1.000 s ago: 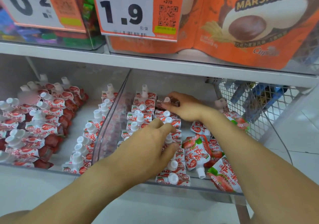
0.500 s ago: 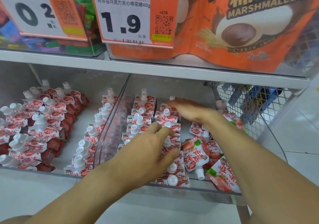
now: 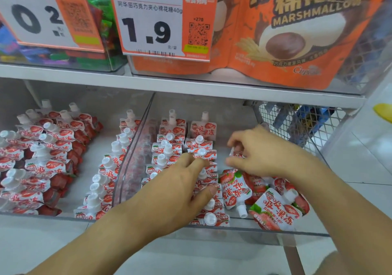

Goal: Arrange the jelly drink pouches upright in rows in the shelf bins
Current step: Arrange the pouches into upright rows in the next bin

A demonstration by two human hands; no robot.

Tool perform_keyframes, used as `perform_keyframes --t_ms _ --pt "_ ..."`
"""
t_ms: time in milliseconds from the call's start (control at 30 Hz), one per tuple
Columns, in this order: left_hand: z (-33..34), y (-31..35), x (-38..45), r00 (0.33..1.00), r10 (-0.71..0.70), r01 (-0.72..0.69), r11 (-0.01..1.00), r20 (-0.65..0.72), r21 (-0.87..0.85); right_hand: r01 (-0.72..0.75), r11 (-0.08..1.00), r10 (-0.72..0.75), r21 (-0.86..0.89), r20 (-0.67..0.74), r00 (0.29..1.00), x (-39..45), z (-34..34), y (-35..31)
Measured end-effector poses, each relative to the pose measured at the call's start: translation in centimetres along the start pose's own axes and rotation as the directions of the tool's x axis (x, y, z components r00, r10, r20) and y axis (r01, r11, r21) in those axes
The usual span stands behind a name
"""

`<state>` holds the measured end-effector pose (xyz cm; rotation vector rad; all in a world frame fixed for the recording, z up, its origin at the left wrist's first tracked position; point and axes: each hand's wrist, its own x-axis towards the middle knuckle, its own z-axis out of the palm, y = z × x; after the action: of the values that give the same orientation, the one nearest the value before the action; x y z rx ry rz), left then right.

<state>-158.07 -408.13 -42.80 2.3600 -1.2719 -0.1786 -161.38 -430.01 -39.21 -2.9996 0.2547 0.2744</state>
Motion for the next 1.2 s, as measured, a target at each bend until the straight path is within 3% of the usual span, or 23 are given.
perform_keyframes --t_ms 133,233,333,467,533,600,700,800,900,967,1033,1133,1200 --pt "-0.1 0.0 0.3 1.0 -0.006 0.006 1.0 0.001 0.02 0.08 0.932 -0.079 -0.354 0.016 0.997 -2.0 2.2 -0.7" --pt "-0.3 0.2 0.4 1.0 -0.006 0.007 1.0 -0.016 0.03 0.094 0.905 -0.1 -0.416 0.008 0.995 -2.2 3.8 -1.0" --pt "-0.3 0.2 0.7 0.995 0.001 0.0 1.0 -0.1 0.012 0.096 0.992 -0.097 -0.082 -0.008 0.995 -3.2 3.8 -0.5" --pt "-0.4 1.0 1.1 0.975 0.014 -0.036 0.995 -0.223 -0.094 0.139 0.943 -0.085 0.302 -0.186 0.979 -4.4 1.8 0.9" --pt "-0.3 1.9 1.4 0.972 -0.016 -0.05 0.961 -0.236 -0.27 0.186 0.764 -0.034 0.618 -0.249 0.968 -4.7 0.7 1.0" --pt "-0.2 2.6 2.0 0.973 -0.072 -0.049 0.862 -0.217 -0.505 0.252 0.485 0.012 0.837 -0.295 0.955 -4.9 0.4 0.7" --pt "-0.1 2.4 3.1 0.948 -0.109 -0.089 0.812 -0.299 -0.578 0.25 0.24 0.096 0.938 -0.279 0.955 -5.0 1.5 -0.3" --pt "-0.2 2.1 4.0 0.929 -0.236 -0.058 0.666 -0.284 -0.743 0.103 -0.009 0.107 0.995 -0.101 0.989 -5.3 2.3 -1.1" --pt "-1.3 1.7 5.0 0.957 -0.254 0.025 0.561 -0.143 -0.828 0.056 -0.097 0.111 0.994 -0.045 0.993 -5.1 1.9 -1.2" --pt "-2.4 0.9 5.9 0.979 -0.201 0.085 0.584 -0.042 -0.808 0.054 -0.125 0.155 0.991 -0.034 0.987 -4.4 1.5 -0.9" --pt "-3.1 0.1 7.0 0.987 -0.155 0.081 0.685 -0.036 -0.724 0.035 -0.143 0.2 0.989 -0.006 0.98 -3.4 1.4 -0.6" --pt "-2.7 -1.0 8.9 0.971 -0.103 -0.002 0.898 -0.216 -0.44 0.023 -0.078 0.305 0.997 0.002 0.952 -1.5 1.6 -0.8" --pt "-2.5 -1.6 10.0 0.945 -0.093 0.013 0.969 -0.314 -0.246 0.074 0.008 0.384 0.997 -0.071 0.92 -0.1 1.6 -0.6"
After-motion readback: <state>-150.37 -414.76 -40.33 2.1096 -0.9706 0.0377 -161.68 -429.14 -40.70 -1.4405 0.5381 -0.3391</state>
